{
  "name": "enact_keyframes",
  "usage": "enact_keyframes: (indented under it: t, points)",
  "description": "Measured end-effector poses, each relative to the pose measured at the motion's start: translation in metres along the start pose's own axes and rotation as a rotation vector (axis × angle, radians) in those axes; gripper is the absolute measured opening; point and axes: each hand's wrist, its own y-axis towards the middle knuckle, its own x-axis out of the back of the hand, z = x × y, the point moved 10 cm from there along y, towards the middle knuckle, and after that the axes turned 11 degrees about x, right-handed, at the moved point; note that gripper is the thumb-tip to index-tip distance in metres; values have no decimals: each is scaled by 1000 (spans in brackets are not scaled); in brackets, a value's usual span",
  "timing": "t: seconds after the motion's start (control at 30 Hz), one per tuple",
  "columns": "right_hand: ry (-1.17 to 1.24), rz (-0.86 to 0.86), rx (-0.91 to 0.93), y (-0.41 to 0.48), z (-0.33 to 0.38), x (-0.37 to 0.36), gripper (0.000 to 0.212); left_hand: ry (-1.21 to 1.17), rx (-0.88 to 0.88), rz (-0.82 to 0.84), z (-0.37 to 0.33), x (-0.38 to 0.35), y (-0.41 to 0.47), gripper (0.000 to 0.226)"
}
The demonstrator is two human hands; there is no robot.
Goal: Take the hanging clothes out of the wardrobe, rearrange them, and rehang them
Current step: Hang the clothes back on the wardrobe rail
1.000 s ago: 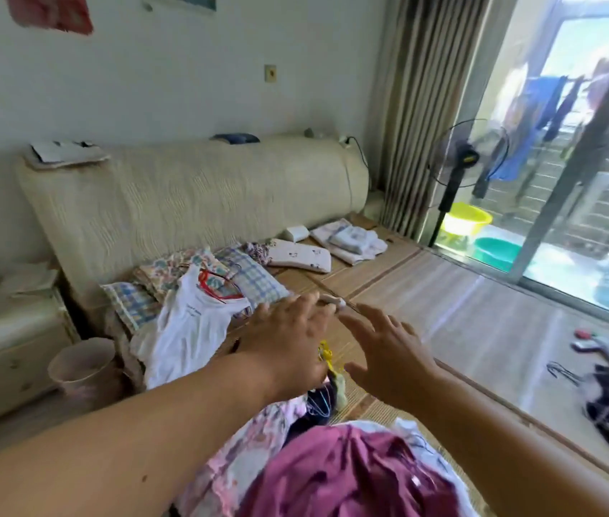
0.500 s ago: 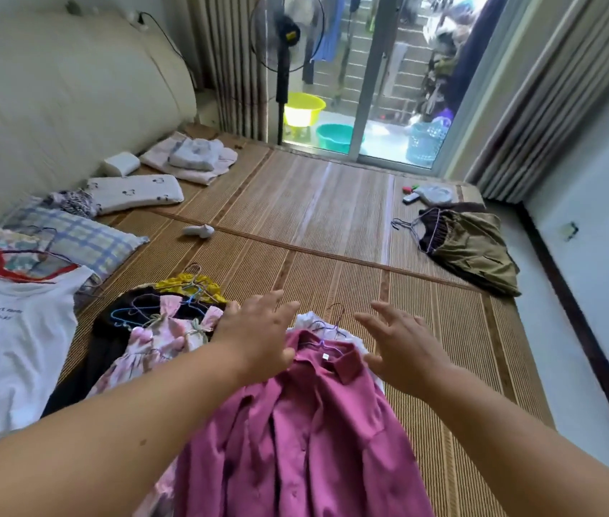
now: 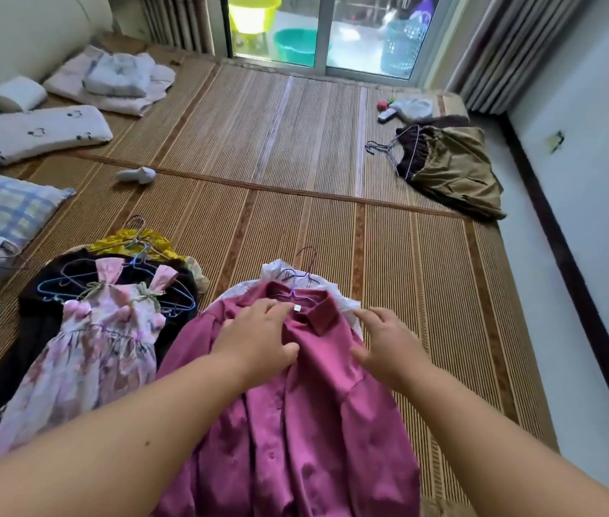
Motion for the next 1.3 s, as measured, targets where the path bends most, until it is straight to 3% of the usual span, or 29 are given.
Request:
enact_keyframes:
  t: [0.2, 0.33, 0.53, 0.7, 0.77, 0.93, 1.07, 1.17, 1.3]
  points:
    - [124, 97, 22, 72, -53, -65, 76, -146, 105, 111, -9, -82, 80, 71]
    - [118, 156, 140, 132, -71, -104, 82, -156, 186, 133, 8, -122, 142, 70]
    - [104, 36, 204, 228, -93, -145, 35, -68, 239, 115, 48, -169, 240, 58]
    - [46, -96, 103, 289, -114, -175, 38, 39, 208, 40, 76, -195, 297, 44]
    - [33, -20, 130, 310, -111, -194, 45, 111, 208, 50, 82, -206, 310, 35]
    - [13, 141, 147, 347, -107, -225, 31, 322, 218, 94, 87, -226, 321, 35]
    - [26, 204, 137, 357, -105, -221, 29, 361, 266, 121, 92, -220, 320, 26]
    - [74, 182, 98, 354, -110, -209, 27, 338, 253, 125, 91, -209, 315, 18]
    - [158, 63, 67, 335, -111, -182, 21, 370, 60, -19, 67, -177, 304, 29]
